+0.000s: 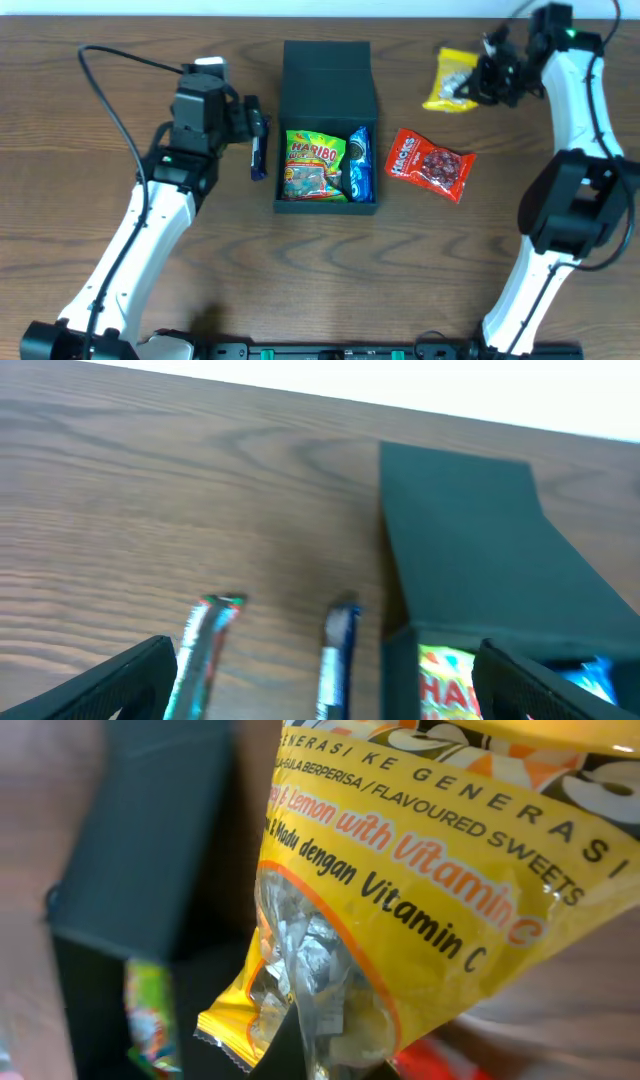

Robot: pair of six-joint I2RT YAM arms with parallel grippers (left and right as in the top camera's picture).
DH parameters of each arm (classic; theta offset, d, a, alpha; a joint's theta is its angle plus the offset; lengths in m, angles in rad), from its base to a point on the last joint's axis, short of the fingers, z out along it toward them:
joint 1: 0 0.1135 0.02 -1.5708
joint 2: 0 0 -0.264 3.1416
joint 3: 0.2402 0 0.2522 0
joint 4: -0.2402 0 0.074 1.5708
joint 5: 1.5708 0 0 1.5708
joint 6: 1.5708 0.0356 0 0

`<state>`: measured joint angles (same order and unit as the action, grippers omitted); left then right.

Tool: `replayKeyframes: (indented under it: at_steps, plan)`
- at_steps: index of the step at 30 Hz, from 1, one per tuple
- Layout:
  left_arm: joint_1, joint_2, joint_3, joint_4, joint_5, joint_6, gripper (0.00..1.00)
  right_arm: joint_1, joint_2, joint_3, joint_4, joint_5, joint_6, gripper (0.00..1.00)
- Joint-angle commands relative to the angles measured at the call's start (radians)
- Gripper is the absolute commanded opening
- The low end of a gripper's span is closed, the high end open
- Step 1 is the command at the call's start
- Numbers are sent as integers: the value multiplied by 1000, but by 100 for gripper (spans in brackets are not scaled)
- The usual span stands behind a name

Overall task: Pack container
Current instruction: 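Grasp the yellow Hacks bag with the right gripper and lift, then lower the yellow Hacks bag into the box and release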

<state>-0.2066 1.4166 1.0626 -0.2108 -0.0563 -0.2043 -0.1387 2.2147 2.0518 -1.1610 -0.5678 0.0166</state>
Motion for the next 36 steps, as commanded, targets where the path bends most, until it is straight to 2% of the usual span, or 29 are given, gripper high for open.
replayKeyframes:
  at_steps: [1,9,16,28,29,30,31,32,33,36]
  plan:
    - [62,0,19,5,-22,17,95,113,-86,32,-10,-43,-8,1]
    - [176,-6,20,3,-22,17,95,402,-89,28,-107,-32,63,1]
    - [193,-7,19,3,-22,18,96,563,-89,-64,-108,74,247,2]
    - [193,-7,19,5,25,18,96,665,-88,-306,166,70,380,2]
    - [193,-7,19,5,24,18,95,669,-88,-318,175,70,380,8]
    - [193,-7,19,5,24,18,95,674,-88,-328,177,70,379,44]
    - [193,-7,19,5,24,18,95,678,-88,-332,175,69,378,73]
    - [193,-7,19,5,24,18,96,681,-88,-332,171,61,365,93]
    - [193,-7,19,6,24,18,95,683,-89,-332,171,44,342,99]
    - [193,-7,19,5,24,18,95,675,-98,-295,135,-6,296,99]
